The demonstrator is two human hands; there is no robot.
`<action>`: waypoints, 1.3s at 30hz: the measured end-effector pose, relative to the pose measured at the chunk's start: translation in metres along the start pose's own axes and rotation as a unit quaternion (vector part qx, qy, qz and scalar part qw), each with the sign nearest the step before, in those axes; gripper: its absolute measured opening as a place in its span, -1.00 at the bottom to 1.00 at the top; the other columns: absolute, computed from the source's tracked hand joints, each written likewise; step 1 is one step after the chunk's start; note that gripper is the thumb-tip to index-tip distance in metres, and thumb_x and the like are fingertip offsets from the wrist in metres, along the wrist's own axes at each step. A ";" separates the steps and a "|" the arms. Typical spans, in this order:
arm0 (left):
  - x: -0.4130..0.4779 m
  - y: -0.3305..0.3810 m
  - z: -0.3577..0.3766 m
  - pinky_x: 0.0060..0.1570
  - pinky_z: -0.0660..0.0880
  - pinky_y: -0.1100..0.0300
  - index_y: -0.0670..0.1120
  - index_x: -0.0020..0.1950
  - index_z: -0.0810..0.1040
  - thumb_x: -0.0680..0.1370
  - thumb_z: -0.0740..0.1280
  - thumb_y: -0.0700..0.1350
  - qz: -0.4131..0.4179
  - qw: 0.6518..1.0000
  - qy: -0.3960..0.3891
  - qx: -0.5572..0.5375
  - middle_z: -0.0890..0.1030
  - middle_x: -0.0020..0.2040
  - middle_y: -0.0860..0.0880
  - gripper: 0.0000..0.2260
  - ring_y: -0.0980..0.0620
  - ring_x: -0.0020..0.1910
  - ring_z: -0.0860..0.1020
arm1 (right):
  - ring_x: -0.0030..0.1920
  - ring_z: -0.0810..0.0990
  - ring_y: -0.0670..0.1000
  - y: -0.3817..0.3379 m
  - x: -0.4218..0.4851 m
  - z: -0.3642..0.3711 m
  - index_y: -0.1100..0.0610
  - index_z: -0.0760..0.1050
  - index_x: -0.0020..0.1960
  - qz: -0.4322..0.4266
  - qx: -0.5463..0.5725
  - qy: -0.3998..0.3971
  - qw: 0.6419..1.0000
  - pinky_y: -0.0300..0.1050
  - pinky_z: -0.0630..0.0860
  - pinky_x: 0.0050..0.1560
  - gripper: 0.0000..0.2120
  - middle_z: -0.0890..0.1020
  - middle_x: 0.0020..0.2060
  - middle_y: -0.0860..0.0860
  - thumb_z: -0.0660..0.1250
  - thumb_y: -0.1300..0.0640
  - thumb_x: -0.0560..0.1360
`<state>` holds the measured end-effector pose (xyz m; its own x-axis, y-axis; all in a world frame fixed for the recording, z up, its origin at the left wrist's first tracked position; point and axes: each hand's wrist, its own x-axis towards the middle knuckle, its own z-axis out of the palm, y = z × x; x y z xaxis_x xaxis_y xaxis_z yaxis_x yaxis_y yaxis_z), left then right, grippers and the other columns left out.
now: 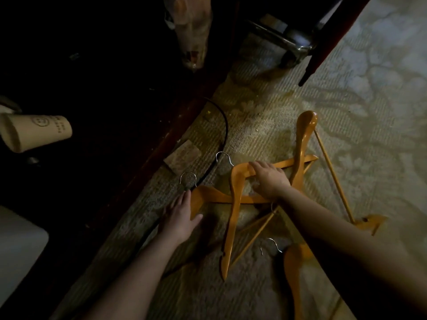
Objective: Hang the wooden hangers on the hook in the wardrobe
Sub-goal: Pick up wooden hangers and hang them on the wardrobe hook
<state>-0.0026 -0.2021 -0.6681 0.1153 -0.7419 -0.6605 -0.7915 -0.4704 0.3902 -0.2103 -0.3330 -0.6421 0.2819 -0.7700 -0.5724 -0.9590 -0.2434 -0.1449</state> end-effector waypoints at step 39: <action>-0.218 0.065 -0.165 -0.03 0.52 0.05 0.01 -0.13 0.46 0.50 0.35 -0.17 -0.066 0.944 0.048 -0.318 0.52 -0.28 0.04 -0.89 0.08 -0.26 0.54 | 0.08 0.49 0.02 -0.049 -0.179 -0.182 0.09 0.49 0.12 -0.152 -0.034 -0.032 0.987 -0.13 0.41 0.05 -0.67 0.47 -0.04 -0.02 0.38 -0.04 0.43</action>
<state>0.0200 -0.1498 -0.3934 0.2655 -0.6823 -0.6812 -0.2488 -0.7311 0.6353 -0.2092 -0.2905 -0.3860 0.5518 -0.6172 -0.5608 -0.8259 -0.4979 -0.2646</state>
